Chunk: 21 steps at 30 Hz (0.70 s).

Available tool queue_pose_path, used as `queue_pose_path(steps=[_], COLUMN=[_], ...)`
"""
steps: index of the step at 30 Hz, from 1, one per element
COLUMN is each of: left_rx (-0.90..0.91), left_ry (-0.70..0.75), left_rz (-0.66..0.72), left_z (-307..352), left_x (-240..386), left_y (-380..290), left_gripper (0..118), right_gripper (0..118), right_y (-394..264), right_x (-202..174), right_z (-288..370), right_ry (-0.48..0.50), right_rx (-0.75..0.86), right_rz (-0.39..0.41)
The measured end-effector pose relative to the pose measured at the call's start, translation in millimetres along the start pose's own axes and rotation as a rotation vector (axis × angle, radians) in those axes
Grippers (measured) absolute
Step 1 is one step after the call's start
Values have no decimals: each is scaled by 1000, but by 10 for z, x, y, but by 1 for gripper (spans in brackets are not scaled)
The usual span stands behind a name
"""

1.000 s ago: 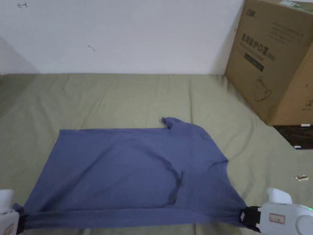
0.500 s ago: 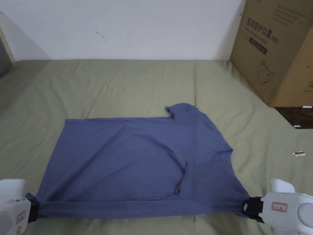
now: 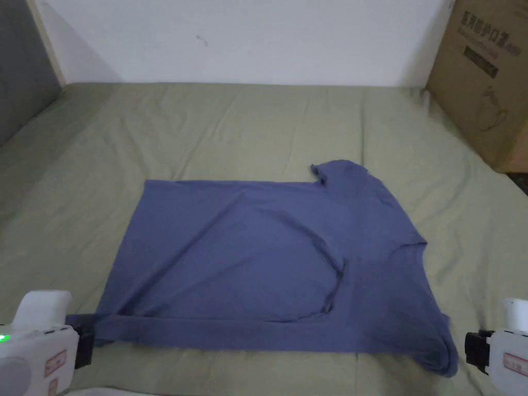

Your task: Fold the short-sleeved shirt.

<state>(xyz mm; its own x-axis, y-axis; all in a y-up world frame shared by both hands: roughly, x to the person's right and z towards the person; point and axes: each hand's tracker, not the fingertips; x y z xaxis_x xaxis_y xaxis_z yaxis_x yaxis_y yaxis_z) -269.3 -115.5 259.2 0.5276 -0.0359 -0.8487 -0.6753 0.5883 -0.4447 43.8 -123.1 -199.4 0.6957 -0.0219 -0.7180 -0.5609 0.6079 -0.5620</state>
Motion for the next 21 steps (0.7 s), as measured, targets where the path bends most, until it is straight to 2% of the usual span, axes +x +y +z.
queue_pose_path(steps=[1, 3, 6, 8, 9, 11, 12, 13, 16, 18, 21], left_rx=[19, 3, -10, -9, -21, -26, -26, -18, 22, 48, 44], left_ry=[10, 10, -5, -4, -7, 5, 6, 6, 7, -18, -109], left_rz=[-1, 15, 86, 83, 76, 61, 64, 75, 165, 208, 233], left_z=[25, 43, 20, 4, 2, 6, -12, -36, -147, -190, -358], left_x=[16, 14, -61, -109, -122, -153, -177, -221, -405, -427, -441], left_y=[-79, -176, -236, -241, -229, -195, -170, -132, 7, 96, 200], left_gripper=[1, 0, 0, 1, 9, 63, 80, 87, 87, 87, 87], right_gripper=[0, 0, 0, 0, 0, 0, 0, 0, 0, 0, 0], right_y=[-15, -30, -30, -35, -36, -29, -31, -43, -87, -106, -111], right_x=[12, 30, -26, -24, -20, -6, -16, -42, -112, -119, -97], right_z=[9, -11, -72, -72, -84, -98, -111, -124, -135, -125, -96], right_ry=[50, 137, 83, 100, 126, 145, 141, 124, 66, 83, 126], right_rx=[-7, -39, -45, -52, -60, -70, -73, -79, -93, -97, -115], right_rz=[-15, -79, -42, -55, -80, -106, -104, -94, -26, -30, -96])
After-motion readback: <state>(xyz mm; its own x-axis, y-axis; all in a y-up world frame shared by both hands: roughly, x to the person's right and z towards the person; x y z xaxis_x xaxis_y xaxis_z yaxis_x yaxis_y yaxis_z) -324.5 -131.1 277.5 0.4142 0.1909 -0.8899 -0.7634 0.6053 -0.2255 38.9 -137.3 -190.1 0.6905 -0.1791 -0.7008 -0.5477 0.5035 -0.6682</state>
